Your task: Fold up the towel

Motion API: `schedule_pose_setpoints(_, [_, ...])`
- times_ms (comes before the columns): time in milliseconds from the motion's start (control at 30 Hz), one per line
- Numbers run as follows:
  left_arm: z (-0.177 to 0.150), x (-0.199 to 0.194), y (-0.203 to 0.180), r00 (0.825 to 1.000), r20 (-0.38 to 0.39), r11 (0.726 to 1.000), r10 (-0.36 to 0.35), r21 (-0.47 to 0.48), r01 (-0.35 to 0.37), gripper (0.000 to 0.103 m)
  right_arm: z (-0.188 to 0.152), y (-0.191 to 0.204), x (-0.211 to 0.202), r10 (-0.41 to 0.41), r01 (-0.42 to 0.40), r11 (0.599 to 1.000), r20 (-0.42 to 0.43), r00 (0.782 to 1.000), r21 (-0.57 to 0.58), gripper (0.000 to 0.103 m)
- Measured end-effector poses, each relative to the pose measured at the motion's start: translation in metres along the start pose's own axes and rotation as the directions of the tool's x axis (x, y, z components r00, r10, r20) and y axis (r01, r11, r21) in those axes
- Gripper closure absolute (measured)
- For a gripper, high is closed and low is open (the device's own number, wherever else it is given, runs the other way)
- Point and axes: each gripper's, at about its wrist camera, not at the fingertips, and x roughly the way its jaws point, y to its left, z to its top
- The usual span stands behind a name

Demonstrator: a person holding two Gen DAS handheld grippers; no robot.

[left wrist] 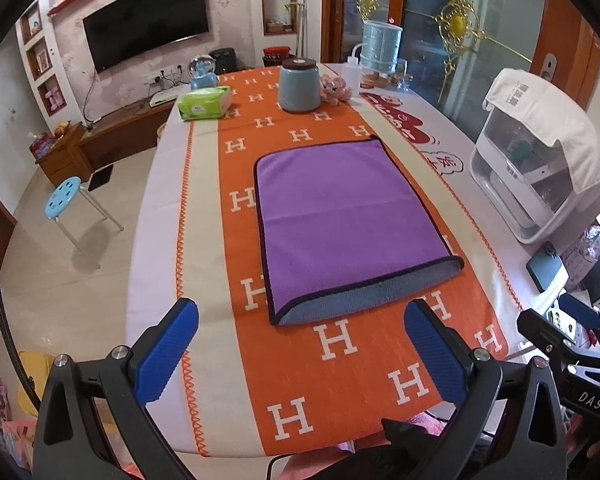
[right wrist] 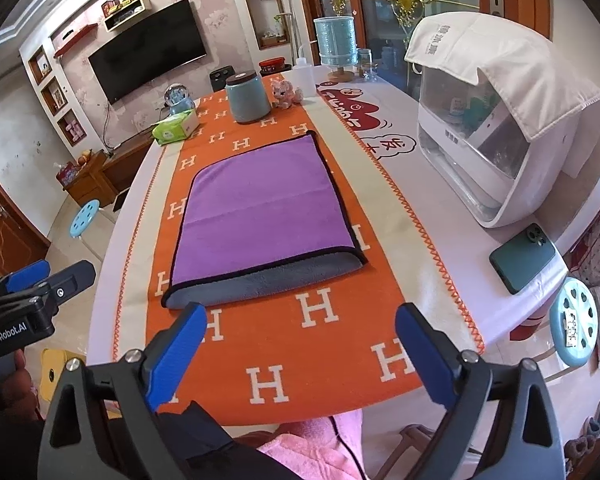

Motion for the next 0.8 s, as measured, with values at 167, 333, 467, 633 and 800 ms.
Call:
schedule_pose_setpoints(167, [0.002, 0.016, 0.003, 0.999, -0.040, 1.000, -0.022, -0.010, 0.022, 0.001, 0.002, -0.003, 0.007, 0.005, -0.005, 0.999, -0.001, 1.000, -0.043, 0.010])
schedule_pose_setpoints(333, [0.003, 0.036, 0.006, 0.997, -0.080, 1.000, -0.013, -0.006, 0.013, 0.001, 0.008, -0.009, 0.020, 0.003, -0.003, 0.997, -0.008, 1.000, -0.077, 0.014])
schedule_pose_setpoints(467, [0.008, 0.053, 0.009, 0.994, -0.108, 1.000, -0.020, -0.014, 0.019, 0.001, 0.014, -0.014, 0.033, 0.008, -0.009, 0.995, -0.012, 1.000, -0.103, 0.017])
schedule_pose_setpoints(633, [0.016, 0.076, 0.015, 0.992, -0.127, 1.000, -0.025, -0.016, 0.023, 0.001, 0.025, -0.020, 0.054, 0.013, -0.017, 0.989, -0.032, 0.999, -0.144, 0.021])
schedule_pose_setpoints(800, [0.021, 0.099, 0.017, 0.989, -0.146, 0.999, -0.037, -0.006, 0.036, 0.001, 0.036, -0.025, 0.073, 0.036, -0.042, 0.983, -0.040, 0.999, -0.180, 0.022])
